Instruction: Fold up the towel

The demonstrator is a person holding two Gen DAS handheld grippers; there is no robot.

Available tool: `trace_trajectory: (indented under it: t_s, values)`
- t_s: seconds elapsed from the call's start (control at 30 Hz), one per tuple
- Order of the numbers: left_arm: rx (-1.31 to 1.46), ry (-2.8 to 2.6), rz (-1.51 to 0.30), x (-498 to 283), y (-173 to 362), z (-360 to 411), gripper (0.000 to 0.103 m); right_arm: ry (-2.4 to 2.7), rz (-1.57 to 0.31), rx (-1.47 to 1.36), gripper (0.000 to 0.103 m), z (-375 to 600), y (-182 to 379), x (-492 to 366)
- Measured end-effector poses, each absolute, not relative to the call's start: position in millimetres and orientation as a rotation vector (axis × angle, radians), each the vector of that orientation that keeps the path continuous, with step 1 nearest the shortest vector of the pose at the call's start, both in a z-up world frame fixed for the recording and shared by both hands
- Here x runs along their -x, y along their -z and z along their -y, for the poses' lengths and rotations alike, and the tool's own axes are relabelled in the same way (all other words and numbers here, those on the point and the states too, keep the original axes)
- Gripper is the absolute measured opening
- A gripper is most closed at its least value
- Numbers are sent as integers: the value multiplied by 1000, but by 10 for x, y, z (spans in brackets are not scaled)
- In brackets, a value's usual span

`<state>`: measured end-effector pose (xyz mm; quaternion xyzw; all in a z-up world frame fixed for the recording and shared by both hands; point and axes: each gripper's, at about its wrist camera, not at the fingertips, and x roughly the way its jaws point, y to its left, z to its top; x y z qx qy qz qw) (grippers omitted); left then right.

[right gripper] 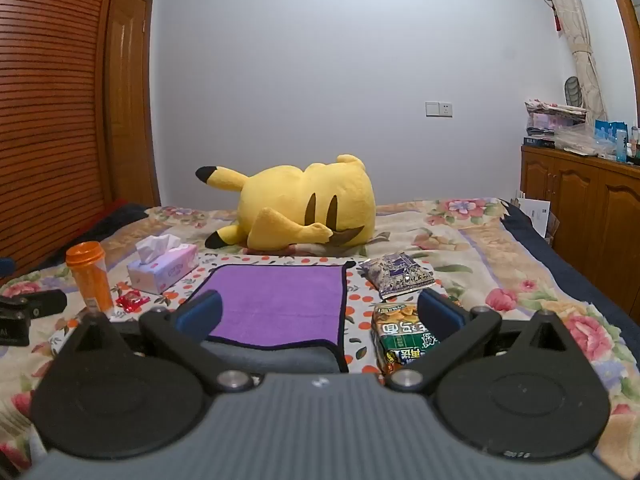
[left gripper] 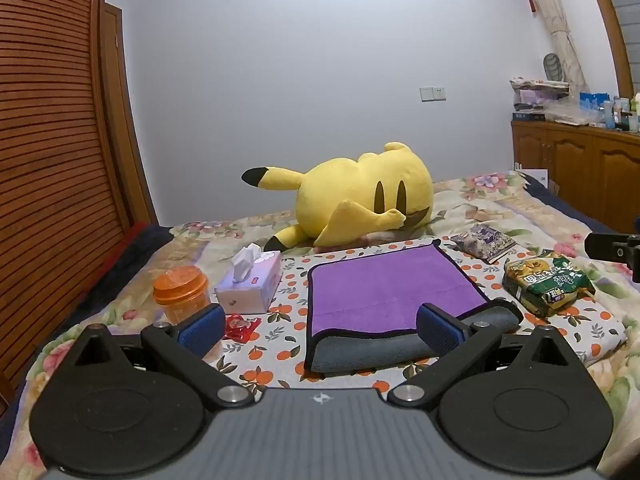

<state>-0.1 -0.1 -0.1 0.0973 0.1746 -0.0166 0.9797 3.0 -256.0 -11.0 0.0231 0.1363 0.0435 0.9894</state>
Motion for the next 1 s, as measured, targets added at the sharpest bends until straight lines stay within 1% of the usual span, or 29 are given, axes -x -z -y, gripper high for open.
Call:
trace_trajectory:
  t_s: [1.0]
  values:
    - [-189, 34, -347, 2, 0, -1, 103, -87, -278, -46, 103, 2565, 114, -37]
